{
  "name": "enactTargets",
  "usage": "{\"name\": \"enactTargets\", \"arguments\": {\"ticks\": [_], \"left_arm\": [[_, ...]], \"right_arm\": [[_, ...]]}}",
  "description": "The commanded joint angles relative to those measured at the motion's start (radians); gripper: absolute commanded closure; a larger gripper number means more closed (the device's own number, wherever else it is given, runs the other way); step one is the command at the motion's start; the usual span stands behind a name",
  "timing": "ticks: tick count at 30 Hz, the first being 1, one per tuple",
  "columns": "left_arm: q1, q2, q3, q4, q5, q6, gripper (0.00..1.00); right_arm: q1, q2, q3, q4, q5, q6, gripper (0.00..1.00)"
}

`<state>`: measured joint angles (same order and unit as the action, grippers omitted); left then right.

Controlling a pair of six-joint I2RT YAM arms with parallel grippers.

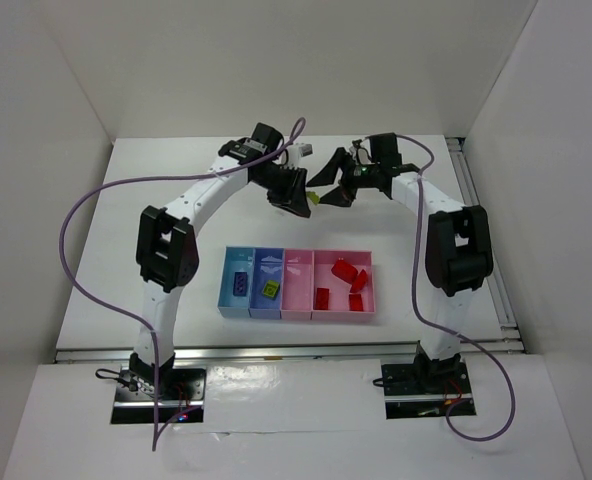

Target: Sort the legos into containers by color

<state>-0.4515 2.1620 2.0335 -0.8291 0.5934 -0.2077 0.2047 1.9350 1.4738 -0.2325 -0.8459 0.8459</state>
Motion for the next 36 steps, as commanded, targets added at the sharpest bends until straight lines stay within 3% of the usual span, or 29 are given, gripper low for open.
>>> {"name": "enactTargets", "arguments": {"ticks": [1, 5, 12, 19, 22, 27, 30, 31, 32, 34, 36], "left_arm": [[-0.007, -0.064, 0.007, 0.001, 0.028, 0.030, 1.00], [-0.007, -0.064, 0.007, 0.001, 0.028, 0.030, 1.00], [-0.007, -0.064, 0.007, 0.001, 0.039, 0.030, 1.00], [-0.007, -0.064, 0.007, 0.001, 0.039, 0.030, 1.00], [-0.007, -0.064, 0.007, 0.001, 0.028, 0.030, 1.00], [-0.007, -0.064, 0.016, 0.001, 0.006, 0.030, 1.00], [-0.007, -0.064, 0.016, 0.001, -0.003, 0.030, 1.00], [-0.007, -0.064, 0.016, 0.001, -0.003, 0.030, 1.00], [-0.007, -0.064, 0.016, 0.001, -0.003, 0.030, 1.00], [-0.007, -0.064, 0.016, 0.001, -0.003, 0.030, 1.00], [-0.007, -0.064, 0.025, 0.001, -0.012, 0.030, 1.00]], "right_arm": [[0.010, 0.005, 0.049, -0.022, 0.033, -0.053, 0.26], [0.010, 0.005, 0.040, -0.021, 0.033, -0.065, 0.27], [0.030, 0.033, 0.082, -0.021, -0.008, -0.065, 0.45], [0.041, 0.042, 0.100, -0.057, -0.021, -0.111, 0.47], [0.041, 0.033, 0.091, -0.073, -0.001, -0.120, 0.66], [0.041, 0.024, 0.091, -0.123, 0.010, -0.157, 0.79], [0.016, -0.008, 0.031, -0.105, 0.010, -0.146, 0.76], [0.004, -0.021, 0.022, -0.096, -0.001, -0.137, 0.67], [0.004, -0.021, 0.013, -0.096, -0.001, -0.137, 0.51], [-0.005, -0.021, 0.013, -0.114, -0.011, -0.148, 0.41], [-0.005, -0.021, 0.013, -0.114, -0.039, -0.148, 0.36]]}}
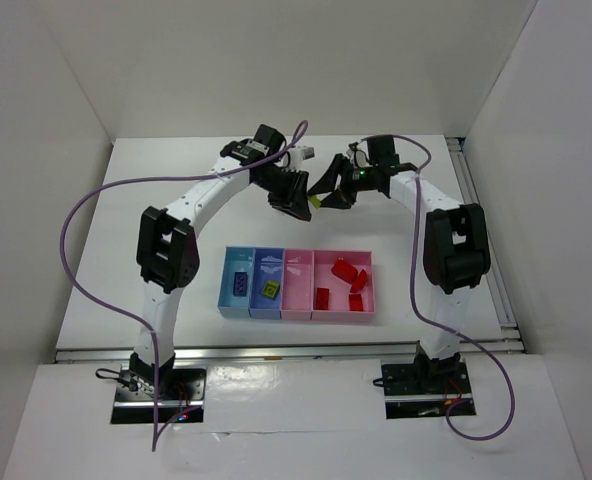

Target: Sort the legos into containers by color

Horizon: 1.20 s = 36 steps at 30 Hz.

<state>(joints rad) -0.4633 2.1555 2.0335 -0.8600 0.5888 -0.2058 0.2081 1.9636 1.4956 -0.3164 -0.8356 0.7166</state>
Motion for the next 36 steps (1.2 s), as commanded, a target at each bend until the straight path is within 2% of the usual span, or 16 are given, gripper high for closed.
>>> {"name": "enactTargets", "arguments": {"ticks": [1, 4, 7, 8, 14, 18, 19, 24, 29, 32, 36], "left_arm": [[0.005, -0.057, 0.025, 0.032, -0.007, 0.028, 1.00], [0.005, -0.057, 0.025, 0.032, -0.007, 0.028, 1.00], [0.005, -0.057, 0.025, 0.032, -0.007, 0.028, 1.00], [0.005, -0.057, 0.025, 0.032, -0.007, 0.028, 1.00], [0.005, -0.057, 0.025, 0.032, -0.007, 0.028, 1.00], [0.005, -0.057, 0.025, 0.032, -0.007, 0.028, 1.00], [0.005, -0.057, 0.025, 0.032, -0.007, 0.028, 1.00], [0.005, -0.057, 0.025, 0.022, -0.049, 0.037, 1.00], [0.015, -0.089, -0.036, 0.022, -0.063, 0.037, 1.00], [0.026, -0.108, -0.085, 0.022, -0.078, 0.037, 1.00], [0.046, -0.129, -0.108, 0.022, -0.089, 0.028, 1.00]], "right_arm": [[-0.009, -0.049, -0.009, -0.030, -0.049, -0.019, 0.36], [0.002, -0.040, -0.009, -0.030, -0.059, -0.019, 0.35], [0.020, -0.040, 0.000, -0.021, -0.059, -0.019, 0.39], [0.020, -0.040, 0.000, -0.021, -0.059, -0.019, 0.44], [0.031, -0.022, 0.020, -0.001, -0.086, -0.008, 0.49], [0.042, -0.011, 0.038, -0.010, -0.099, -0.008, 0.68], [0.042, -0.011, 0.038, -0.010, -0.099, -0.008, 0.76], [-0.004, -0.068, -0.007, -0.046, 0.025, -0.005, 0.88], [-0.130, -0.163, -0.097, 0.027, 0.085, 0.050, 0.91], [-0.141, -0.172, -0.077, -0.041, 0.114, 0.006, 0.91], [-0.141, -0.181, -0.107, -0.027, 0.127, 0.006, 0.91]]}}
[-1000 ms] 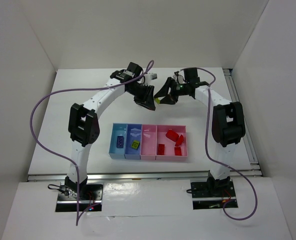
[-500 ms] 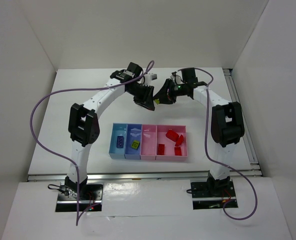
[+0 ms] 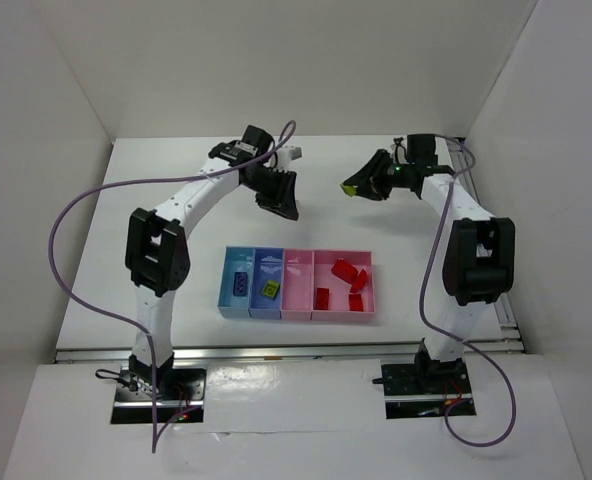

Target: Sort the legos into containers by color

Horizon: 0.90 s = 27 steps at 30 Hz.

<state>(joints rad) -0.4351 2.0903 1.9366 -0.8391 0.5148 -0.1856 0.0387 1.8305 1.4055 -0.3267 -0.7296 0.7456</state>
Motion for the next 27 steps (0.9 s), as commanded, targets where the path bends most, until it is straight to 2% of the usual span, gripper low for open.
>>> {"name": "enactTargets", "arguments": {"ticks": [1, 4, 10, 15, 19, 27], "left_arm": [[0.027, -0.073, -0.027, 0.015, -0.027, -0.003, 1.00], [0.038, -0.073, -0.015, 0.015, -0.079, -0.057, 1.00], [0.096, -0.013, 0.094, -0.034, -0.133, -0.162, 1.00], [0.160, -0.013, 0.104, -0.043, -0.199, -0.307, 1.00], [0.170, -0.036, 0.081, -0.043, -0.211, -0.318, 1.00], [0.203, -0.056, 0.070, -0.043, -0.199, -0.308, 1.00]], "right_arm": [[0.029, -0.057, -0.026, -0.017, 0.009, -0.023, 0.91], [0.055, -0.057, -0.010, -0.070, 0.016, -0.092, 0.91], [0.225, -0.057, 0.059, -0.273, 0.162, -0.279, 0.91], [0.363, -0.066, 0.071, -0.305, 0.229, -0.394, 0.91], [0.484, -0.010, 0.137, -0.334, 0.251, -0.433, 0.89], [0.613, 0.111, 0.269, -0.393, 0.292, -0.501, 0.84]]}}
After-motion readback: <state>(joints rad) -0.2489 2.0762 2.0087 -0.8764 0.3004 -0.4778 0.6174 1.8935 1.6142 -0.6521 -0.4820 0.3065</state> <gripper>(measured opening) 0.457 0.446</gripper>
